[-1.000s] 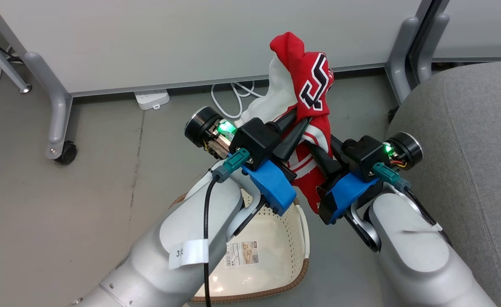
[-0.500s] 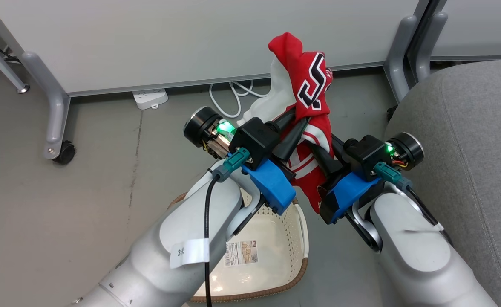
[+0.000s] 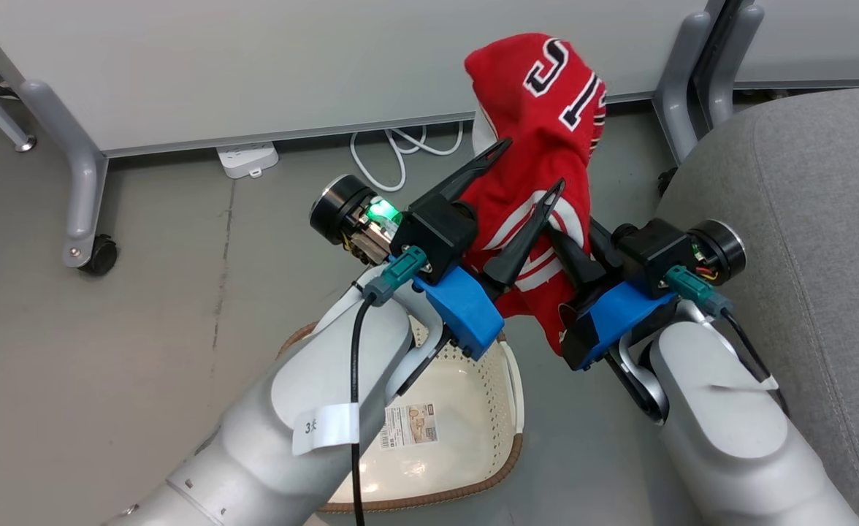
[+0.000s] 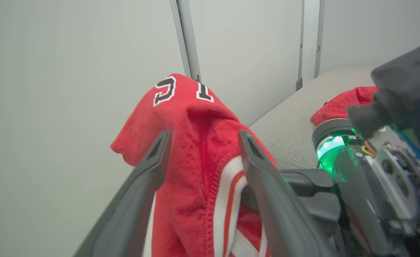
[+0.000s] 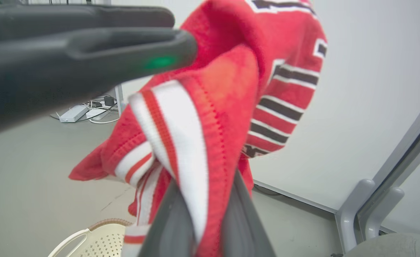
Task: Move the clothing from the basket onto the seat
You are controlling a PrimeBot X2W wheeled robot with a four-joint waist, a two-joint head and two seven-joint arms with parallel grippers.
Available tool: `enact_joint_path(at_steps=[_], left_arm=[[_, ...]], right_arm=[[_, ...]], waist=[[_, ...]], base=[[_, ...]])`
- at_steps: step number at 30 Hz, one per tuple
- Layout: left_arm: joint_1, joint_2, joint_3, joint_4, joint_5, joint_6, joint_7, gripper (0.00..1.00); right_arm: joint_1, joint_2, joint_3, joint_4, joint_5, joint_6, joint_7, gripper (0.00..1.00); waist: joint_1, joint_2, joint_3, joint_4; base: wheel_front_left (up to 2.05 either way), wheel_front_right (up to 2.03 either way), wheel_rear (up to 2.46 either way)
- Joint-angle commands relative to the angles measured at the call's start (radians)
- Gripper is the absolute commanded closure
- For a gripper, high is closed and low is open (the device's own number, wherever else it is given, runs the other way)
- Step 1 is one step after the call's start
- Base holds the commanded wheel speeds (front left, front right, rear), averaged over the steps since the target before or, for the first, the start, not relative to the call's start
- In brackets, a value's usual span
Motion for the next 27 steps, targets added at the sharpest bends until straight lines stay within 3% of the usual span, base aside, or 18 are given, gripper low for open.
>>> enact_joint_path(at_steps=[1,11,27], left_arm=[[-0.011,0.000,0.008,0.005,0.011,0.007,-0.005,0.00],[-0.011,0.000,0.025,0.012,0.047,-0.006,-0.005,0.00],[0.033,0.014,-0.033,0.011,0.106,-0.034,-0.005,0.00]], right_arm=[[0.001,-0.003,-0.013,-0.011,0.007,0.000,0.000,1.00],[0.010,-0.014,-0.106,-0.057,0.002,0.000,0.000,1.00],[0.077,-0.019,-0.330,-0.194,-0.012,0.000,-0.001,1.00]], waist=[[0.0000,0.0000,0.009,-0.010],[0.0000,0.0000,0.066,-0.087],[0.0000,0.0000,0.131,-0.284]], base=[[0.00,0.00,0.00],[0.00,0.00,0.00],[0.00,0.00,0.00]])
